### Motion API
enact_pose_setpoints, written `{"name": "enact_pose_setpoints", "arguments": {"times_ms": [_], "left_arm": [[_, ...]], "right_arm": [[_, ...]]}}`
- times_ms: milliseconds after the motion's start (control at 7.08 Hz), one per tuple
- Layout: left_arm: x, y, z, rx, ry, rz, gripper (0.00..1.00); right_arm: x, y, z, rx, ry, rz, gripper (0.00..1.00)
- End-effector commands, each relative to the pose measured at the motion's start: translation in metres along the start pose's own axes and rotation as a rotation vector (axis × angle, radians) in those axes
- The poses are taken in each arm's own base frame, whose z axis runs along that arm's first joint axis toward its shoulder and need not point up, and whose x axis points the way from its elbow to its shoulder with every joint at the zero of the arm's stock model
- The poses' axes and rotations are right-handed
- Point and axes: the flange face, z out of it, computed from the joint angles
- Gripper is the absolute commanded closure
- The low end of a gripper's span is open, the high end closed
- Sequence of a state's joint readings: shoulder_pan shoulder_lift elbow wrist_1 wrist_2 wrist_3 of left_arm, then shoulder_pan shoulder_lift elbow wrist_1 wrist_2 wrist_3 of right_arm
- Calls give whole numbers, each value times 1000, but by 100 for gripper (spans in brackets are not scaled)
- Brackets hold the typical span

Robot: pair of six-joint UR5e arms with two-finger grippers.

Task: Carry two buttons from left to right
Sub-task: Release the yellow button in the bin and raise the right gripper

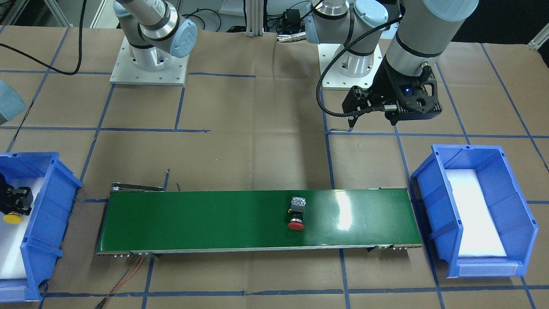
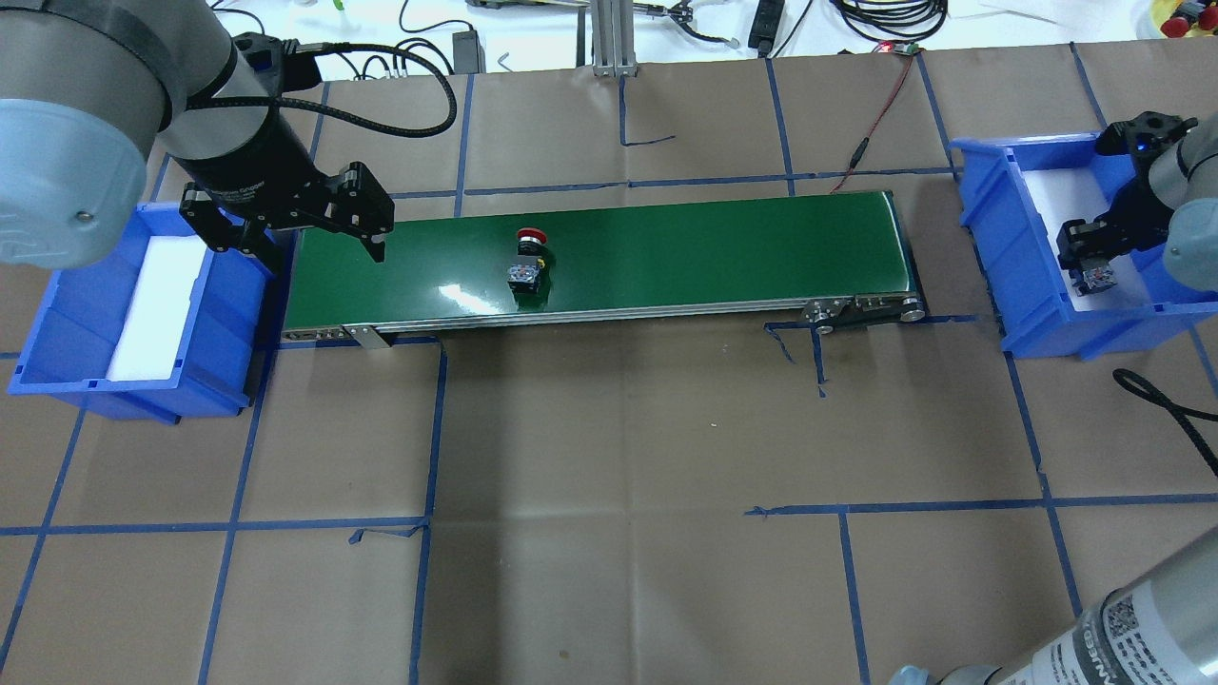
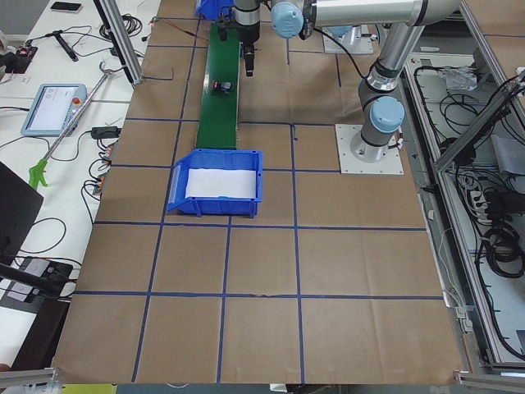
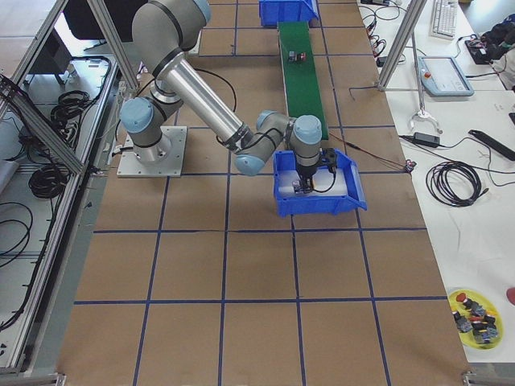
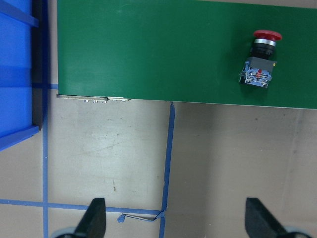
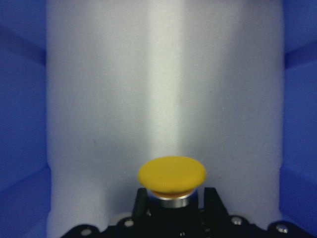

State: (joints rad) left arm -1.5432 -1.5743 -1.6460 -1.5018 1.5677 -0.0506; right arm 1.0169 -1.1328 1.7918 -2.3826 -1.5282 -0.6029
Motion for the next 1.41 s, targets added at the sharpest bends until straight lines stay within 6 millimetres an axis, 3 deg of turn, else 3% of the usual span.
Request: {"name": "enact_pose_setpoints", "arguments": {"times_ms": [0,283,424,707,989,1130,1272], "left_arm": [[0,0,0,1,0,0,0],[0,0,1,-1,0,0,0],[0,0,1,-1,0,0,0],[0,0,0,1,0,0,0],[0,0,0,1,0,0,0],[0,0,0,1,0,0,0],[0,0,1,-1,0,0,0]], "right_arm": [[1,-1,-2,-15,4,-7,0],[4,-17,-32,-3,48,-8,0],[-7,-27,-59,-49,61,-18,0],[-49,-38,-132,-111,38,29,0],[-104,-33,-193,-88,32,118,0],[-149,-34,-211,-59,38,140,0],[-197,-34,-215,-63,37,172,0]]}}
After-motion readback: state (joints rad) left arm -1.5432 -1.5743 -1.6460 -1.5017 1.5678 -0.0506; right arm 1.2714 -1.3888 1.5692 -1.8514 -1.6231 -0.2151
